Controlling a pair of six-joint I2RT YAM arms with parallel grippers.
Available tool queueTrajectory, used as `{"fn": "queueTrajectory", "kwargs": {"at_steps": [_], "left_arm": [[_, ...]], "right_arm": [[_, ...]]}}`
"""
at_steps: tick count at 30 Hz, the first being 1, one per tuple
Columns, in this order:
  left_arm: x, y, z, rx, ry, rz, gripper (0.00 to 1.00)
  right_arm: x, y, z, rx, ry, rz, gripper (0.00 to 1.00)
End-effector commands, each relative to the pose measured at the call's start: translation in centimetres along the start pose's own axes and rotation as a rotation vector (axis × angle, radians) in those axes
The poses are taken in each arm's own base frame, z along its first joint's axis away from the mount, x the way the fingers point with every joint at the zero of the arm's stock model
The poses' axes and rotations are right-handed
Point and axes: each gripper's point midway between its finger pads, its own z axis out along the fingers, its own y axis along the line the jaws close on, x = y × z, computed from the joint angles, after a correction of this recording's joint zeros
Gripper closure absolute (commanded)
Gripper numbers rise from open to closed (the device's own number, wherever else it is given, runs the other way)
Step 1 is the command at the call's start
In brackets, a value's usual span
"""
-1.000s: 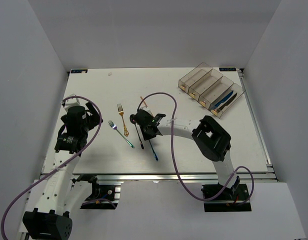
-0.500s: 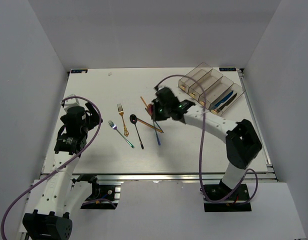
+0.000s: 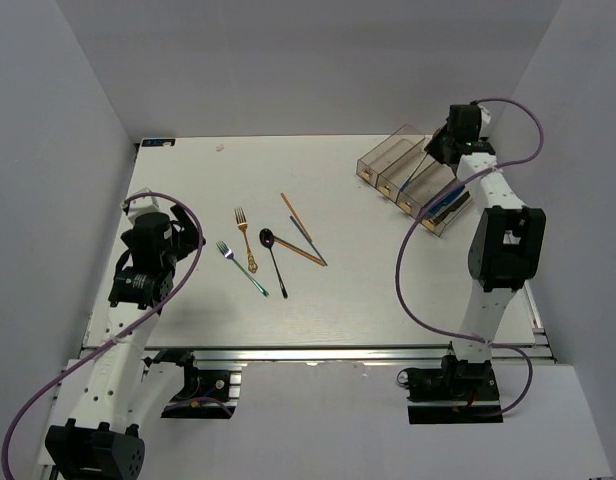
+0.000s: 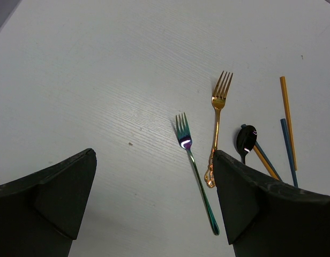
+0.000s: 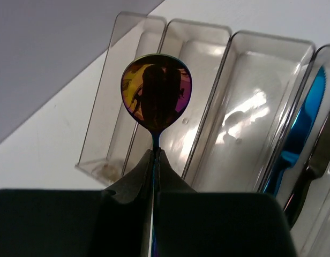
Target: Sort the eating utensils into containers
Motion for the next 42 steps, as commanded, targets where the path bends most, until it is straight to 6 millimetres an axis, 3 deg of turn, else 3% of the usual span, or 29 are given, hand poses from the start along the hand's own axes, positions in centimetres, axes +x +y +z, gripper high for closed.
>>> {"fn": "queueTrajectory", "kwargs": {"at_steps": [1, 2, 4, 7, 12, 13, 20, 21, 23, 26, 27, 29, 32, 34, 35, 36, 38, 39, 41, 42], "left_arm": [[0.0, -0.3, 0.0, 0.015, 0.003, 0.004, 0.02], [0.1, -0.4, 0.0, 0.016, 0.007, 0.005, 0.02], [0.2, -0.4, 0.1, 0.018, 0.011, 0.006, 0.02], [0.3, -0.4, 0.3, 0.017, 0.019, 0.01, 0.02], [0.3, -0.5, 0.3, 0.019, 0.02, 0.01, 0.02], [0.4, -0.5, 0.4, 0.015, 0.023, 0.011, 0.02], [0.4, -0.5, 0.4, 0.014, 0.025, 0.012, 0.02], [0.4, -0.4, 0.4, 0.013, 0.025, 0.012, 0.02], [0.4, -0.4, 0.4, 0.012, 0.023, 0.012, 0.02], [0.4, -0.3, 0.4, 0.011, 0.022, 0.012, 0.02], [0.4, -0.4, 0.4, 0.013, 0.021, 0.011, 0.02], [0.4, -0.4, 0.4, 0.013, 0.025, 0.012, 0.02], [0.4, -0.4, 0.4, 0.012, 0.023, 0.012, 0.02], [0.2, -0.3, 0.3, 0.006, 0.017, 0.011, 0.02], [0.2, -0.3, 0.3, 0.005, 0.016, 0.011, 0.02], [0.2, -0.1, 0.4, -0.004, 0.014, 0.009, 0.02], [0.3, 0.1, 0.4, -0.013, 0.016, 0.01, 0.02], [0.2, 0.1, 0.4, -0.016, 0.014, 0.008, 0.02], [0.3, 0.3, 0.6, -0.029, 0.021, 0.011, 0.02], [0.4, 0.3, 0.7, -0.031, 0.024, 0.011, 0.02]], "right_arm": [[-2.9, -0.3, 1.3, 0.027, -0.052, 0.061, 1.0], [-3.3, -0.7, 2.2, 0.035, -0.054, 0.07, 1.0], [-4.7, -3.5, 3.0, 0.088, -0.07, 0.097, 1.0], [-4.8, -5.4, 4.3, 0.126, -0.066, 0.097, 1.0], [-4.0, -6.2, 4.6, 0.138, -0.063, 0.075, 1.0], [-2.9, -6.8, 4.7, 0.149, -0.044, 0.076, 1.0], [-1.5, -6.6, 4.4, 0.12, -0.009, 0.078, 0.99], [-1.4, -6.7, 4.3, 0.119, -0.01, 0.08, 0.97], [-1.2, -6.8, 3.9, 0.119, -0.01, 0.081, 0.83], [-1.6, -6.5, 3.4, 0.106, -0.015, 0.077, 0.53], [-2.0, -5.8, 3.0, 0.088, -0.016, 0.063, 0.47], [-3.6, -4.3, 2.3, 0.055, -0.039, 0.045, 0.46], [-4.2, -1.9, 1.1, 0.01, -0.03, -0.017, 0.45], [-3.5, 3.0, -0.8, -0.146, -0.015, -0.116, 0.44], [-2.3, 5.1, -1.5, -0.221, 0.011, -0.162, 0.44], [0.3, 8.6, -2.7, -0.323, 0.06, -0.231, 0.44], [3.8, 11.1, -4.4, -0.37, 0.113, -0.379, 0.44], [7.3, 13.8, -5.7, -0.389, 0.14, -0.46, 0.44], [12.1, 15.0, -7.2, -0.374, 0.19, -0.566, 0.44], [15.5, 17.0, -8.9, -0.365, 0.184, -0.629, 0.44]]}}
